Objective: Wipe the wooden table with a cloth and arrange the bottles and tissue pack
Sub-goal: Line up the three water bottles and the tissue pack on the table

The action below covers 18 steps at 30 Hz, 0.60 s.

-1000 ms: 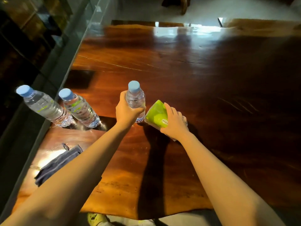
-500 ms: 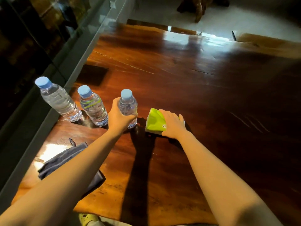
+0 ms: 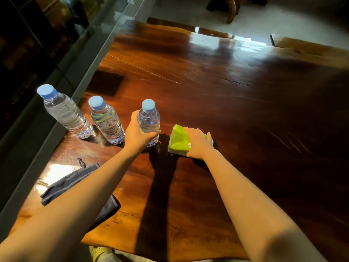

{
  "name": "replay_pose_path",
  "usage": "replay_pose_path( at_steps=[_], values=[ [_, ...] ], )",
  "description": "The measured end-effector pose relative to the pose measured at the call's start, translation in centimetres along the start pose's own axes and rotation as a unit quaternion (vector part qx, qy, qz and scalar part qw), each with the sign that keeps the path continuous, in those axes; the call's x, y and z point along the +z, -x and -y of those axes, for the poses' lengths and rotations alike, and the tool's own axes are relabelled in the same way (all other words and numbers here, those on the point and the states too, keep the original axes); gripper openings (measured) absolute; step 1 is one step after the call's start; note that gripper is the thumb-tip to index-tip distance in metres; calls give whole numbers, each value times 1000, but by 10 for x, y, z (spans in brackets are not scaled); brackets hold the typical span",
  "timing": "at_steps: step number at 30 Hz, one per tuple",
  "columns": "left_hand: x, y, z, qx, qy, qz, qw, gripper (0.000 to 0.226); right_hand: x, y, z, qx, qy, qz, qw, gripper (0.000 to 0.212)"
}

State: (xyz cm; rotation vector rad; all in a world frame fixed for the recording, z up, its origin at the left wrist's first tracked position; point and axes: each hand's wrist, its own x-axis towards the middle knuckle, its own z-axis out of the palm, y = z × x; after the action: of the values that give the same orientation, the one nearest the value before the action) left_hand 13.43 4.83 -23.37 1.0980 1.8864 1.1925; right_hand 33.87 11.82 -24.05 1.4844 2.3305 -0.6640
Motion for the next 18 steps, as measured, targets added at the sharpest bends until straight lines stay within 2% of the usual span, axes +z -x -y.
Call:
replay_pose_path(
  at_steps=[5,10,15,18],
  values=[
    [0,5,0,13,15,5,1000,77,-1,3,-1,3,11,12,1000,108],
    [-6,11,1,10,35,15,999,81,-10,12,8,-37,-15,-48,998,104],
    [-18,11,-1,6,-2,44,999,73,-20,31,36,-48,-41,-121,991,75],
    [-34,15,-4,-16,-32,67,997,70,-18,48,63,12,-43,-165,985,44]
  ],
)
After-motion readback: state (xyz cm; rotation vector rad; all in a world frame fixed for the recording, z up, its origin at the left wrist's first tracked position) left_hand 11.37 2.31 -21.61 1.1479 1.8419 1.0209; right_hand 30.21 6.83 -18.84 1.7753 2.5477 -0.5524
